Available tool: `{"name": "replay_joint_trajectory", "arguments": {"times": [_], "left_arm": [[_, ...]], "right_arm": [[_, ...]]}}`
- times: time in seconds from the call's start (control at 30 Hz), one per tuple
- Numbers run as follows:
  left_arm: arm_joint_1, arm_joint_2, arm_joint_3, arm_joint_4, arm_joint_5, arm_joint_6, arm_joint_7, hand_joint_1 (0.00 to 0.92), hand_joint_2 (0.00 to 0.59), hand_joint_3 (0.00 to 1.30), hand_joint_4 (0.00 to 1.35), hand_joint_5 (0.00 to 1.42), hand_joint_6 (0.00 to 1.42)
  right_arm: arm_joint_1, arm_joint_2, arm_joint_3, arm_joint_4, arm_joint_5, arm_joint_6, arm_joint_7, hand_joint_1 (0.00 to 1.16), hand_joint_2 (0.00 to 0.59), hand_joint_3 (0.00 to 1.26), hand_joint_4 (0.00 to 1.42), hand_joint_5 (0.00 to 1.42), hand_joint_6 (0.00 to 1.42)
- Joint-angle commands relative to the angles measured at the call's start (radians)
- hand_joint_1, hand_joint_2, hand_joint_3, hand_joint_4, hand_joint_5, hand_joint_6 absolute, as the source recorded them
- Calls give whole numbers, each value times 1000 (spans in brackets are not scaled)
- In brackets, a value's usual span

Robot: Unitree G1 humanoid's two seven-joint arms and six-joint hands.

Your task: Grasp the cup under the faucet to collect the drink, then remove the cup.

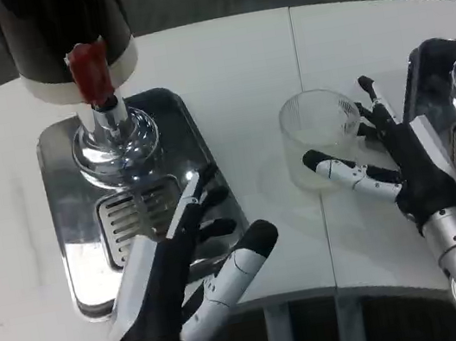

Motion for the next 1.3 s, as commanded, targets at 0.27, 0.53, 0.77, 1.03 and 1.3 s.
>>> {"name": "replay_joint_trajectory", "arguments": {"times": [0.27, 0.53, 0.77, 1.03, 1.3], "left_arm": [[16, 4, 10, -15, 6, 16, -4, 0, 15, 92, 140, 277, 336], [21, 5, 18, -17, 5, 16, -4, 0, 15, 103, 140, 277, 336], [19, 3, 22, -15, 3, 15, -5, 0, 15, 105, 146, 277, 336], [18, 3, 29, -12, -1, 15, -6, 0, 16, 105, 150, 277, 336], [13, 3, 34, -6, -5, 13, -9, 0, 20, 106, 150, 277, 336]], "right_arm": [[-43, 16, 24, 44, -4, 0, 2, 567, 160, 0, 138, 200, 165], [-55, 19, 25, 59, -6, 4, -15, 567, 160, 7, 186, 244, 179], [-55, 22, 34, 62, -22, 12, -57, 600, 171, 58, 289, 366, 276], [-42, 29, 35, 63, -43, 8, -138, 716, 187, 380, 613, 726, 630], [-35, 24, 48, 53, -66, 1, -201, 824, 186, 692, 847, 1029, 1062]]}}
